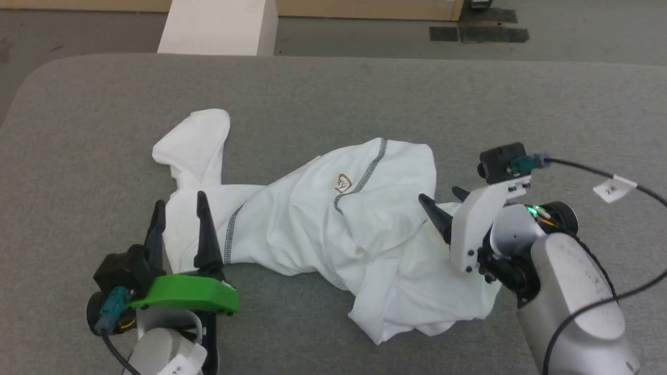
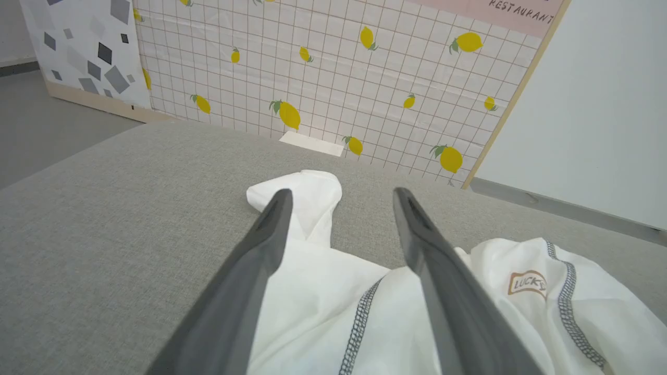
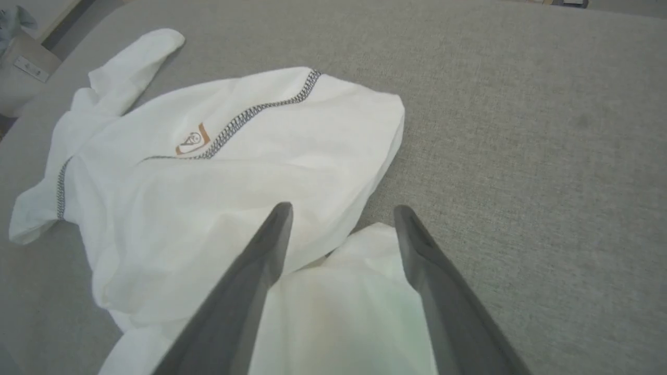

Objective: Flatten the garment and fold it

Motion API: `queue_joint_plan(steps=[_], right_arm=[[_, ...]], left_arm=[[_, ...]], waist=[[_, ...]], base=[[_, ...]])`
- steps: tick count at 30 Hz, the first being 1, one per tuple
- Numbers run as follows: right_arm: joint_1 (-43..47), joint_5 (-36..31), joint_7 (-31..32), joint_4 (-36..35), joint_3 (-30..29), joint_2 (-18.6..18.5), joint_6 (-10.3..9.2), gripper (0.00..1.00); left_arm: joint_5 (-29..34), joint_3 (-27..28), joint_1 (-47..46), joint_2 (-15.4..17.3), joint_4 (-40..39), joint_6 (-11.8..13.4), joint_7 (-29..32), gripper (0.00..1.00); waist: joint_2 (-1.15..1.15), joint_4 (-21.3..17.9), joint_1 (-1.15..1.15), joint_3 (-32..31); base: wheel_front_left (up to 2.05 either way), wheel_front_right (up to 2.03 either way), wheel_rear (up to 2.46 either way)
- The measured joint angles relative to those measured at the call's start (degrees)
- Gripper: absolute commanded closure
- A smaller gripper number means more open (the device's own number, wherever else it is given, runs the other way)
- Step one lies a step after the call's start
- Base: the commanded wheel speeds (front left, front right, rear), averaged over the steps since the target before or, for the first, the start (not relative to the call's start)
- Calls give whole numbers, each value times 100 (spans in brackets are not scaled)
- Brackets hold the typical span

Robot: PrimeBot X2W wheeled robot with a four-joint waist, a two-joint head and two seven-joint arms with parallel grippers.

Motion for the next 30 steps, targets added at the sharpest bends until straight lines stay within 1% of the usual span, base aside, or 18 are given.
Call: queue_joint_plan(steps=[3,4,5,6,7,11,15,18,20,23,26,30], right_arm=[[-330,100,248,454,12,-4,0,0],[-409,126,333,575,47,-5,0,11],[-492,164,414,702,92,-3,0,60],[-558,189,459,800,131,-1,0,72],[-606,225,463,872,147,1,0,100],[-716,270,379,1069,70,8,0,100],[-779,97,-96,1045,-345,7,0,100],[-791,-439,-452,772,-859,-30,1,100],[-778,-795,-565,506,-1249,-167,1,100],[-639,-1322,-582,121,-1885,-457,1,100],[-346,-1833,-487,-70,-2580,-698,1,100],[170,-2218,-244,4,-3305,-795,1,100]], left_arm=[[165,71,-43,-181,70,-146,0,0],[196,92,-51,-219,89,-181,0,0],[210,129,-58,-263,113,-226,0,0],[243,160,-60,-294,143,-257,0,0],[290,194,-60,-322,170,-294,0,0],[413,346,-59,-387,278,-359,0,0],[450,499,-52,-455,358,-453,0,0],[499,587,-21,-472,433,-500,0,0],[500,626,26,-483,472,-547,0,0],[506,662,113,-499,516,-601,0,0],[523,678,197,-508,555,-636,0,0],[541,667,226,-521,608,-695,0,0]], waist=[[0,123,0,112],[0,154,0,142],[0,192,0,178],[0,226,0,208],[0,258,0,232],[0,316,0,255],[0,292,0,150],[0,240,0,3],[0,198,0,-122],[0,133,0,-298],[0,39,0,-435],[0,-103,0,-547]], base=[[0,0,0],[0,0,0],[0,0,0],[0,0,0],[0,0,0],[0,0,0],[0,0,0],[0,0,0],[0,0,0],[0,0,0],[0,0,0],[0,0,0]])
